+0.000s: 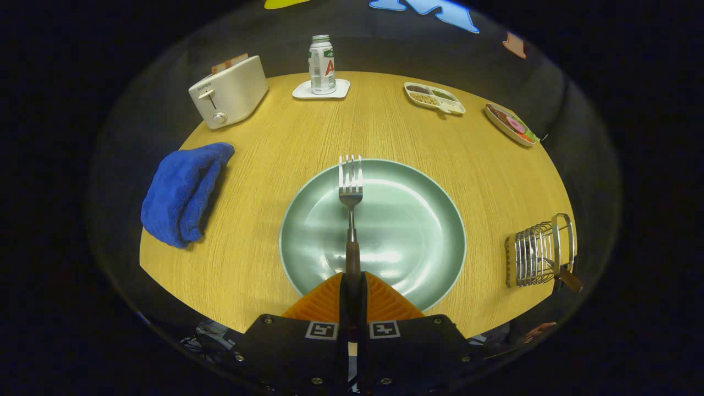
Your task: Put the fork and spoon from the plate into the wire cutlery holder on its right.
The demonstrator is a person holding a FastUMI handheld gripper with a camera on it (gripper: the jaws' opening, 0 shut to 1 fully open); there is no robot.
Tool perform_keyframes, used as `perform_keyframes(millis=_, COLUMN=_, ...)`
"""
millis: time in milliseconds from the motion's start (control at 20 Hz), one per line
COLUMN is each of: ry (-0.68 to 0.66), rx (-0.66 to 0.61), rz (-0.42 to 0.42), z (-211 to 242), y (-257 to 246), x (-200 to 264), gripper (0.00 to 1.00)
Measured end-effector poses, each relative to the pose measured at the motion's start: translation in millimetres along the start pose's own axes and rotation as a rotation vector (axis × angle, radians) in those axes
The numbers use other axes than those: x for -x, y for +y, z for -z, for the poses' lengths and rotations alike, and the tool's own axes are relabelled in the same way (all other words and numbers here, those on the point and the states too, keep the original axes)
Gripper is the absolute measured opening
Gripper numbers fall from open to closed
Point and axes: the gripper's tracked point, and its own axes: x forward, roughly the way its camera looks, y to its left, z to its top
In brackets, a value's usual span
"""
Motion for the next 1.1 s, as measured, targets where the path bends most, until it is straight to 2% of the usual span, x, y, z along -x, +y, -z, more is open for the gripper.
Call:
perform_keyframes(millis=150, ry=-0.045, rx=-0.068, rz=0.05, z=-12.8, y=-16.1, x=21.3, gripper=0.07)
perform_keyframes(millis=550, ry=-0.081, rx=-0.29, rz=0.242, z=-30.2, y=-107.3, x=73.1, gripper=0.07)
perform_keyframes(millis=800, ry=-0.089, rx=-0.424, rz=0.321, z=-32.1, y=-153.3, x=93.9, gripper=0.07)
perform_keyframes(millis=1100, ry=-0.025, rx=-0.538, rz=0.371, z=-11.0, y=-185.3, x=106.5, gripper=0.07)
